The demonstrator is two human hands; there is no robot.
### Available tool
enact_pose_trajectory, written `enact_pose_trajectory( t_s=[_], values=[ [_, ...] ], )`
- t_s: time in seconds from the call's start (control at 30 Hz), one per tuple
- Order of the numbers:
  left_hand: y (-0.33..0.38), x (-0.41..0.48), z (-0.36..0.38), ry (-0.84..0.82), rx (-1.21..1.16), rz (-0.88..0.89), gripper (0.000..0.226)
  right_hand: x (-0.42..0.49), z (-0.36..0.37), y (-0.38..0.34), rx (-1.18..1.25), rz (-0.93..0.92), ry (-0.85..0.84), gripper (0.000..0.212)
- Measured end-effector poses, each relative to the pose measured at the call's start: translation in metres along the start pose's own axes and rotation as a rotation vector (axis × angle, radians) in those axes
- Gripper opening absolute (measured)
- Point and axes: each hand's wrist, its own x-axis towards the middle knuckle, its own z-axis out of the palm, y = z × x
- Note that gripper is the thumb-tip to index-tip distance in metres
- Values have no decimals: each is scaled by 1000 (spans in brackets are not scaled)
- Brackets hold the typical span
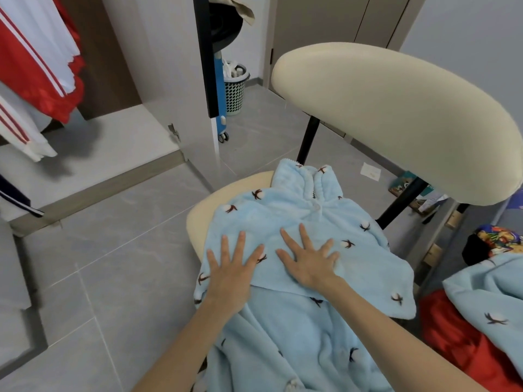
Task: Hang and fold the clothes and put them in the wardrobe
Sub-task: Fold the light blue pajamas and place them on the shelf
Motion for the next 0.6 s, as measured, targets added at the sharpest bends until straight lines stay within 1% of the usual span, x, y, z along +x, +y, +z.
enact_pose_trajectory(
  t_s=[0.17, 0.27, 0.37, 0.43, 0.47, 0.5, 0.53, 0.6],
  values=[
    [-26, 1, -7, -27, 76, -66, 75, 8, 0, -31, 25, -74, 5, 57],
    [-33, 1, -18, -84, 130, -90, 80, 11, 0, -42, 59, -112, -5, 57],
    [-30, 2, -31, -161, 145, -87, 84, 6, -5, -29, 119, -187, 20, 58],
    [-25, 2, -38, -217, 130, -89, 86, -3, -13, -9, 294, -248, 90, 53],
    [-22, 1, -40, -235, 119, -93, 87, -8, -17, 3, 397, -270, 153, 47],
    [-18, -1, -42, -247, 102, -98, 88, -13, -21, 16, 451, -274, 231, 42],
    [-13, -3, -44, -260, 78, -99, 90, -18, -24, 30, 432, -257, 315, 39],
    [1, -7, -47, -295, -21, -102, 94, -24, -28, 61, 270, -139, 462, 40]
  ],
)
